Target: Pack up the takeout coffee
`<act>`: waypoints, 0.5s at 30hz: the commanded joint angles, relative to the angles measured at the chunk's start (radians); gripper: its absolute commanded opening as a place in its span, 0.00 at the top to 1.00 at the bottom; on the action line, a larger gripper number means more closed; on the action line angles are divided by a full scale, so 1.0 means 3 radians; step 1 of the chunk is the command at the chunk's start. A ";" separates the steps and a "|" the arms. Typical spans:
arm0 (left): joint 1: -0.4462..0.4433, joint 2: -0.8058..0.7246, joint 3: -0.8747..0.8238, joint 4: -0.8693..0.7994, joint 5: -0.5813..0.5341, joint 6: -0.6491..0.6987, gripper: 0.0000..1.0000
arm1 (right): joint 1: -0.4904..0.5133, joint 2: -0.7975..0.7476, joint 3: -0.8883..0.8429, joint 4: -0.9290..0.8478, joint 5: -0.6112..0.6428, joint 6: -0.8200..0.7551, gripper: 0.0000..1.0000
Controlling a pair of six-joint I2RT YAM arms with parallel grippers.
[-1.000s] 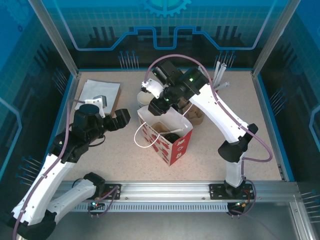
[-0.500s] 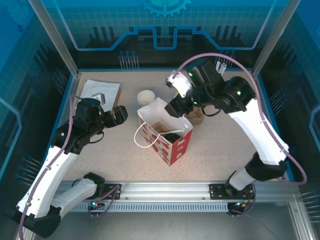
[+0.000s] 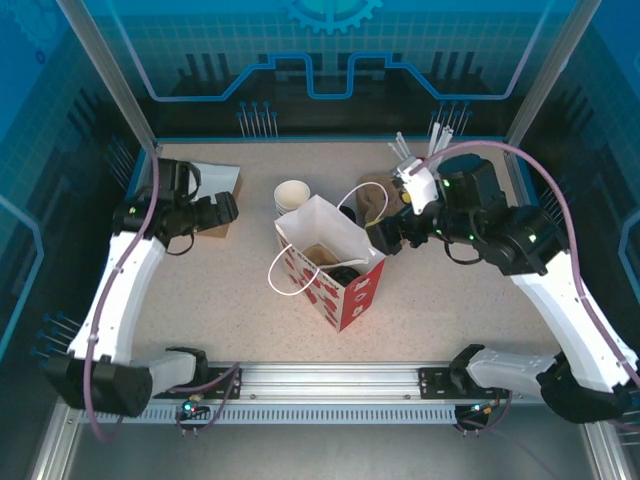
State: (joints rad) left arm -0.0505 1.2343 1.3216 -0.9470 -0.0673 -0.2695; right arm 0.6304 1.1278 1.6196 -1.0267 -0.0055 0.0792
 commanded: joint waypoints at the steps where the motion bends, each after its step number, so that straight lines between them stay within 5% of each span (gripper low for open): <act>1: 0.0051 0.0335 0.0195 -0.0159 -0.0165 0.0466 0.04 | -0.0098 -0.0196 -0.0180 0.0280 -0.0033 0.0133 0.00; 15: 0.0051 0.1994 0.1008 -0.0332 -0.0772 0.0964 0.19 | -0.0345 -0.0439 -0.0565 0.0262 0.0065 0.0175 0.00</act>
State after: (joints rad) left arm -0.0429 1.7924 1.5654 -1.0054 -0.2413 -0.0414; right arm 0.5438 1.0077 1.4624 -0.9726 0.0010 0.1165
